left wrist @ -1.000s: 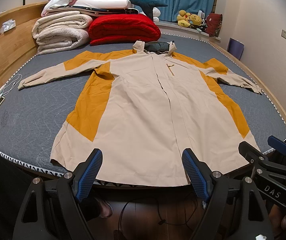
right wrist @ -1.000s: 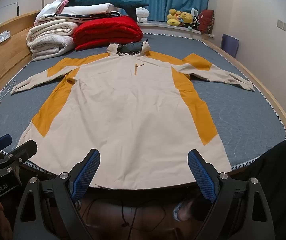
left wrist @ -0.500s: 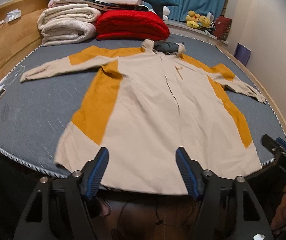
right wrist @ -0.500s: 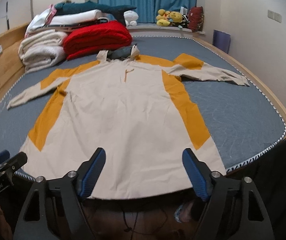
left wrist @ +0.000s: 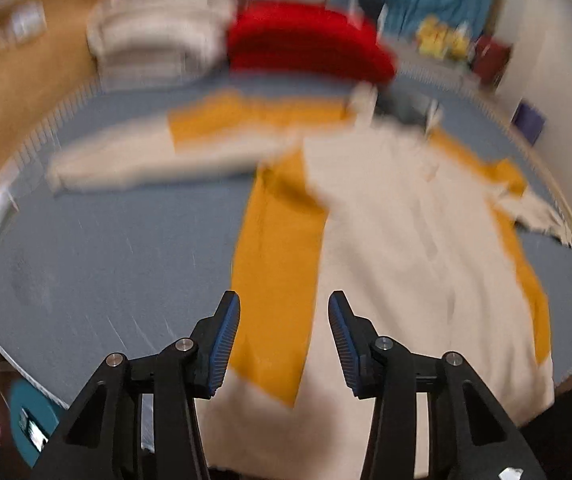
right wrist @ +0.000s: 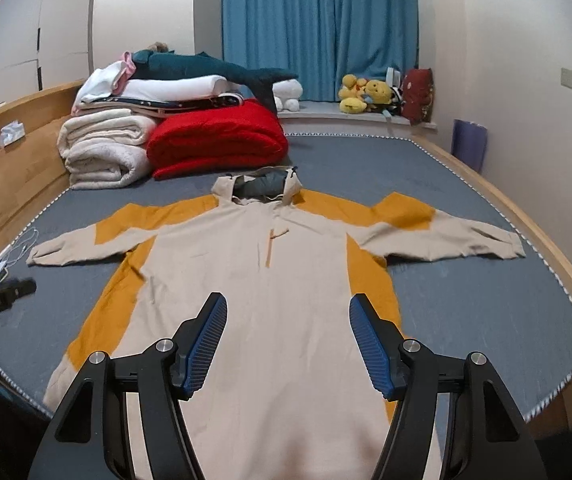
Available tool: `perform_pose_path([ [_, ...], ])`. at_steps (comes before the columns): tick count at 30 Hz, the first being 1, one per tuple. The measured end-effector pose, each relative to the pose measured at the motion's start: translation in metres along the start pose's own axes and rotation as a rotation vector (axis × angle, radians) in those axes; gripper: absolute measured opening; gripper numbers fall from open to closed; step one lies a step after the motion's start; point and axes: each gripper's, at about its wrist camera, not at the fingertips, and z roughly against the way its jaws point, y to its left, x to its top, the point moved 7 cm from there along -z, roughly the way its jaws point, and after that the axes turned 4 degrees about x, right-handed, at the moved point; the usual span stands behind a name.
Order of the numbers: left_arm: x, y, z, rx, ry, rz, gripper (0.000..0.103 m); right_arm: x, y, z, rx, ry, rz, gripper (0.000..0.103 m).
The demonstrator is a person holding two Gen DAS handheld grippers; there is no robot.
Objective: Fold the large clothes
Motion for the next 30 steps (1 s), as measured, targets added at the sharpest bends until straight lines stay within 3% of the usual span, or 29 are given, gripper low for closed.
perform_pose_path([
  [4, -0.037, 0.035, -0.06, 0.081, 0.209, 0.043, 0.043, -0.018, -0.048, -0.064, -0.063, 0.145, -0.036, 0.065],
  [9, -0.068, 0.052, -0.091, 0.146, 0.3, 0.037, 0.043, -0.093, -0.135, -0.123, -0.241, 0.37, -0.124, 0.065],
  [12, -0.082, 0.058, -0.097, 0.132, 0.342, 0.078, 0.043, -0.125, -0.174, -0.133, -0.319, 0.457, -0.208, 0.065],
  [13, -0.086, 0.06, -0.097, 0.125, 0.349, 0.093, 0.037, -0.134, -0.184, -0.133, -0.348, 0.486, -0.207, 0.064],
  [14, -0.09, 0.06, -0.096, 0.112, 0.353, 0.102, 0.022, -0.141, -0.191, -0.131, -0.358, 0.506, -0.219, 0.064],
  [17, -0.1, 0.061, -0.092, 0.106, 0.353, 0.086, 0.008, -0.163, -0.206, -0.129, -0.315, 0.579, -0.308, 0.064],
  [18, -0.102, 0.059, -0.09, 0.102, 0.349, 0.076, 0.006, -0.172, -0.208, -0.129, -0.294, 0.604, -0.338, 0.061],
  [20, -0.106, 0.056, -0.084, 0.1, 0.34, 0.069, 0.003, -0.182, -0.211, -0.127, -0.256, 0.62, -0.386, 0.037],
  [21, -0.11, 0.057, -0.079, 0.098, 0.335, 0.069, 0.002, -0.186, -0.209, -0.126, -0.215, 0.62, -0.406, 0.018],
  [22, -0.113, 0.055, -0.073, 0.089, 0.329, 0.071, 0.001, -0.186, -0.206, -0.125, -0.192, 0.618, -0.402, 0.013],
  [24, -0.118, 0.053, -0.061, 0.069, 0.318, 0.081, 0.001, -0.183, -0.203, -0.12, -0.194, 0.597, -0.354, 0.004],
  [28, -0.13, 0.039, -0.028, -0.045, 0.321, 0.124, 0.0, -0.174, -0.22, -0.102, -0.203, 0.558, -0.382, 0.002],
  [30, -0.14, 0.024, -0.007, -0.087, 0.312, 0.086, 0.0, -0.167, -0.23, -0.092, -0.216, 0.548, -0.404, 0.002],
])
